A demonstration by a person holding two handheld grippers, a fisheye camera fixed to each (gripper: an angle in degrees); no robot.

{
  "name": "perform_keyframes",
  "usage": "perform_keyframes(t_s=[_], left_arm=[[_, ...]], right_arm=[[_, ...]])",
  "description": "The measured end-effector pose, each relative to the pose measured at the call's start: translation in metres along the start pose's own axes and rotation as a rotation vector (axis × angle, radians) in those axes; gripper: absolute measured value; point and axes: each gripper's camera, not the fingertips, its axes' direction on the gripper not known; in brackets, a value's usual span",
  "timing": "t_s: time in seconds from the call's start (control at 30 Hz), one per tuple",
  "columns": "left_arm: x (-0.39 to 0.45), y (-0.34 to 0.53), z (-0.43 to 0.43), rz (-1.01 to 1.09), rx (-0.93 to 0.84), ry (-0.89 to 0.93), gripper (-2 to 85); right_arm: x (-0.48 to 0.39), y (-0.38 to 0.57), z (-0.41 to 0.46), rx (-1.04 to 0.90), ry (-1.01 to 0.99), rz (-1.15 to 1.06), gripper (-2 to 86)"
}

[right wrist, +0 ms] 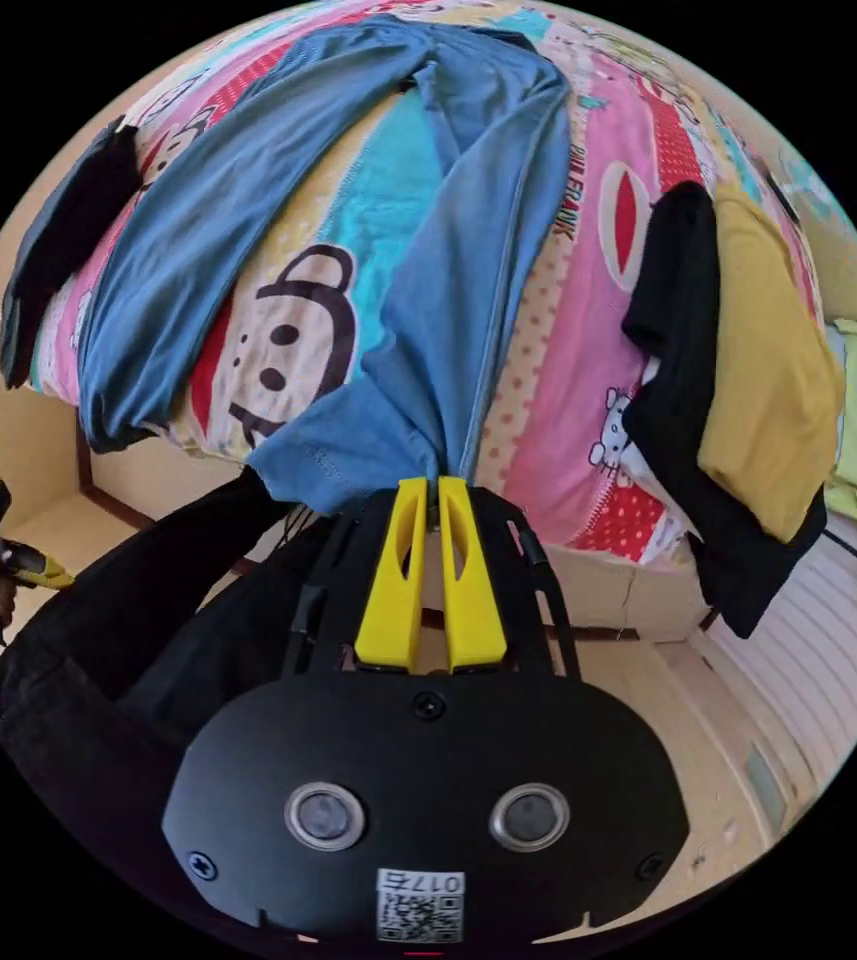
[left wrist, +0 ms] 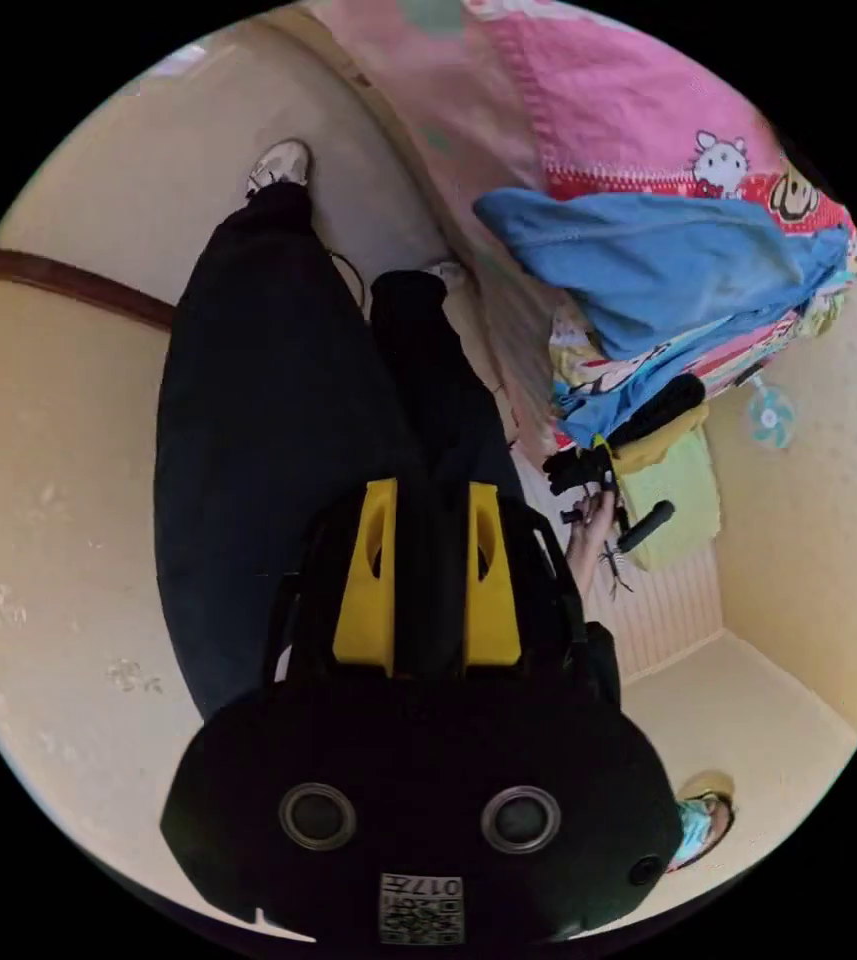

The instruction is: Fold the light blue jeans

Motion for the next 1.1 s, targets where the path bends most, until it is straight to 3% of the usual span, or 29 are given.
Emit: perform_keyframes(t_s=[0.07,0.1,0.2,0.27,0.3,0.37,0.4,0.47,0.5,0.57,0.63,0.7,0.8,0.87,0.97,1.1], left_arm=[[-0.027,-0.003,0.002,-0.055,-0.009,0.316,10.2],[-0.031,-0.002,0.002,-0.061,0.005,0.342,9.8],[-0.013,0.008,-0.012,0.063,0.097,0.154,5.4],[0.067,0.037,-0.010,0.411,0.131,-0.240,2.9],[0.092,0.051,-0.005,0.500,0.141,-0.361,2.3],[0.179,0.120,0.035,0.764,0.186,-0.868,-0.1],[0.199,0.140,0.048,0.817,0.226,-1.022,-0.3],[0.258,0.222,0.114,0.986,0.456,-1.669,-0.6],[0.266,0.239,0.130,1.013,0.518,-1.805,-0.6],[0.298,0.305,0.186,1.099,0.830,-2.156,-0.6],[0.316,0.346,0.218,1.195,0.967,-2.206,-0.6],[0.326,0.378,0.249,1.298,1.070,-2.235,-0.6],[0.329,0.395,0.291,1.358,1.168,-2.356,-0.5],[0.329,0.395,0.317,1.361,1.191,-2.402,-0.3],[0.331,0.405,0.344,1.419,1.179,-2.317,0.1],[0.334,0.416,0.379,1.476,1.198,-2.302,2.1]], right_arm=[[0.009,0.014,-0.012,0.057,-0.100,0.036,2.9],[0.010,0.021,-0.019,0.081,-0.130,0.062,2.9],[0.000,0.028,-0.035,0.121,-0.150,0.060,2.8],[-0.013,0.030,-0.049,0.174,-0.159,0.019,2.9],[-0.023,0.032,-0.060,0.211,-0.143,-0.012,2.8],[-0.035,0.036,-0.080,0.278,-0.133,-0.043,2.7],[-0.040,0.039,-0.096,0.337,-0.183,-0.053,2.9],[-0.043,0.045,-0.125,0.458,-0.336,-0.080,4.0],[-0.042,0.049,-0.147,0.541,-0.463,-0.117,5.4],[-0.043,0.055,-0.182,0.652,-0.677,-0.210,7.2],[-0.044,0.061,-0.215,0.740,-0.932,-0.350,8.6],[-0.036,0.066,-0.249,0.810,-1.307,-0.489,10.4],[-0.030,0.065,-0.272,0.763,-1.686,-0.626,12.0],[-0.028,0.068,-0.280,0.746,-1.699,-0.623,12.8],[-0.019,0.071,-0.281,0.745,-1.593,-0.546,13.9],[0.003,0.070,-0.271,0.732,-1.696,-0.472,15.1]])
